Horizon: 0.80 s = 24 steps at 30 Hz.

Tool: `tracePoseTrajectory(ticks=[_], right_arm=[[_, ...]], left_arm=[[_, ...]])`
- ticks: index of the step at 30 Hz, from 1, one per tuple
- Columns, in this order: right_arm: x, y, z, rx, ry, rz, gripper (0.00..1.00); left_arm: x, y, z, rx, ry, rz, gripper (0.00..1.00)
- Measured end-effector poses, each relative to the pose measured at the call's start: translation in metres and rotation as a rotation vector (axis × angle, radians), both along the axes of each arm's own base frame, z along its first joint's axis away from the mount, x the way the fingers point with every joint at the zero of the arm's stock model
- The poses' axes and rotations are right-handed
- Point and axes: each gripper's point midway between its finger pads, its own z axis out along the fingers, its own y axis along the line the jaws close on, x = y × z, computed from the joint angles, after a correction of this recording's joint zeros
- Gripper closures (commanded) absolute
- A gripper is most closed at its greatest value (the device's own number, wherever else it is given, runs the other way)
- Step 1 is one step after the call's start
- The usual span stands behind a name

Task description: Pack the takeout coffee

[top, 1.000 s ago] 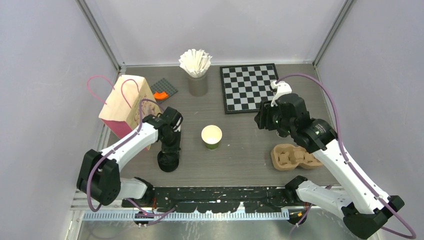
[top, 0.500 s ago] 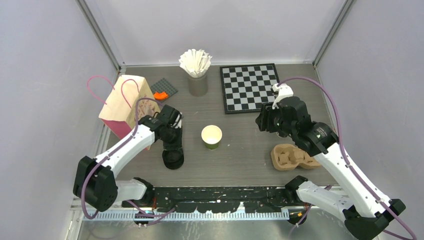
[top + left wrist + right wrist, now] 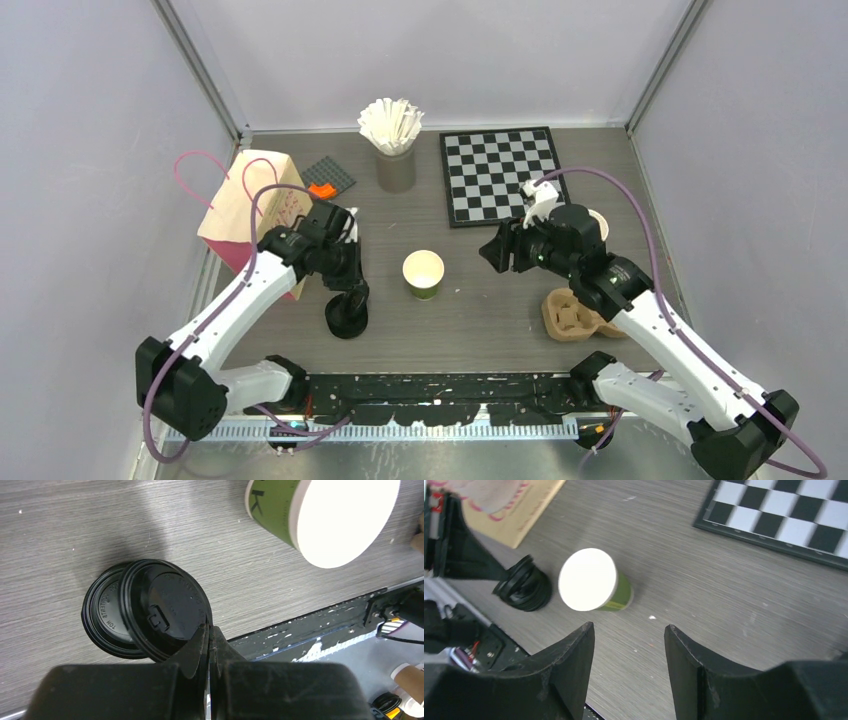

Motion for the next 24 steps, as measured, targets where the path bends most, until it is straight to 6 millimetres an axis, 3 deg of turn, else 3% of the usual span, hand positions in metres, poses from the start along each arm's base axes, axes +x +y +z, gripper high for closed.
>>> tracePoseTrajectory(ticks=[8,14,19,24], right_arm=[[-0.014,0.056,0.004,0.154,-0.183,0.276,0.22],[-0.038,0.097,0.020,0.199,-0.388,0.479,0.20],[-0.066,0.122,0.007,0.203,-0.571,0.649,0.15],[-0.066,0.142,0.017,0.193,-0.777,0.719,0.13]], left_arm=[[0.000,-0.002,0.026,-0.046,-0.071,-0.003,1.00],[-0.002,-0.003,0.039,-0.067,-0.088,-0.003,1.00],[0.000,-0.014,0.080,-0.174,-0.169,-0.003,1.00],[-0.006,-0.029,0.125,-0.337,-0.249,-0.011,1.00]])
